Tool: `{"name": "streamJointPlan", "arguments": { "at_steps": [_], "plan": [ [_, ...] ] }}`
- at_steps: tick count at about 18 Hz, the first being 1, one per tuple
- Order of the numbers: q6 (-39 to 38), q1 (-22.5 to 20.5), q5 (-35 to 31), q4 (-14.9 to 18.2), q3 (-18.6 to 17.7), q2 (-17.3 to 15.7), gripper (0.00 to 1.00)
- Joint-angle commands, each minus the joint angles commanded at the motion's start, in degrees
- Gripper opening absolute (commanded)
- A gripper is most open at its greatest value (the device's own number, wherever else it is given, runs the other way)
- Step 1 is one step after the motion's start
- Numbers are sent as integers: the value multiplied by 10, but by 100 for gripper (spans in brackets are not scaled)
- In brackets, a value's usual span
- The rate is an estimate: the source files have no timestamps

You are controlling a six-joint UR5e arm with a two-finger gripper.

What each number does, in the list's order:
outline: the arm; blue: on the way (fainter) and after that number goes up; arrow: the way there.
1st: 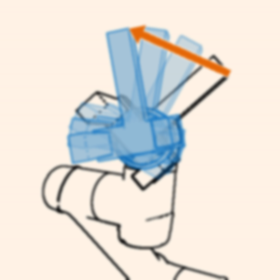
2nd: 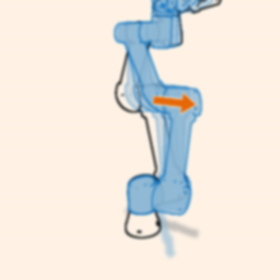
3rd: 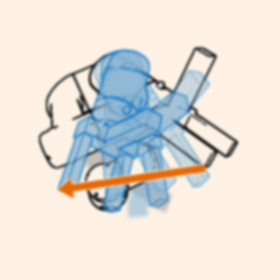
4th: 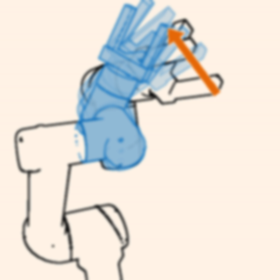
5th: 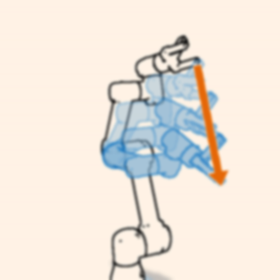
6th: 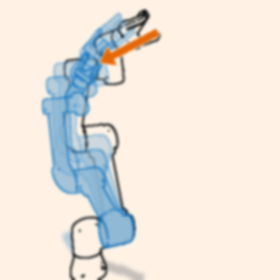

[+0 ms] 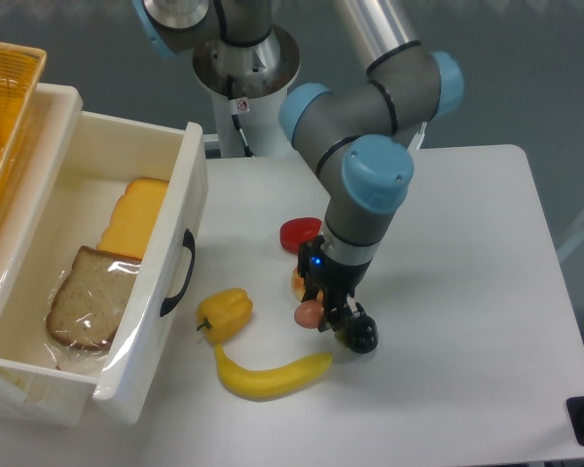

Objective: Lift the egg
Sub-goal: 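Lift the held egg and carry it toward the dark eggplant, then hold the egg in the gripper just above the table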

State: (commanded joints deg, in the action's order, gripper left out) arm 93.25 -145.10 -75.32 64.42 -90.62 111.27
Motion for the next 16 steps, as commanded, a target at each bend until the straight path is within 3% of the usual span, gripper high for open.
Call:
{"name": "streamJointPlan", "arguments": {
  "at_steps": [12,13,14,16],
  "plan": [
    [-1,-4,-2,6,-1,-13,21],
    [1,-4,-1,5,-1,-12,30],
    [1,-4,-1,5,-1,-13,30],
    [1,-5,0,5,-1,-15,26]
  ]
}}
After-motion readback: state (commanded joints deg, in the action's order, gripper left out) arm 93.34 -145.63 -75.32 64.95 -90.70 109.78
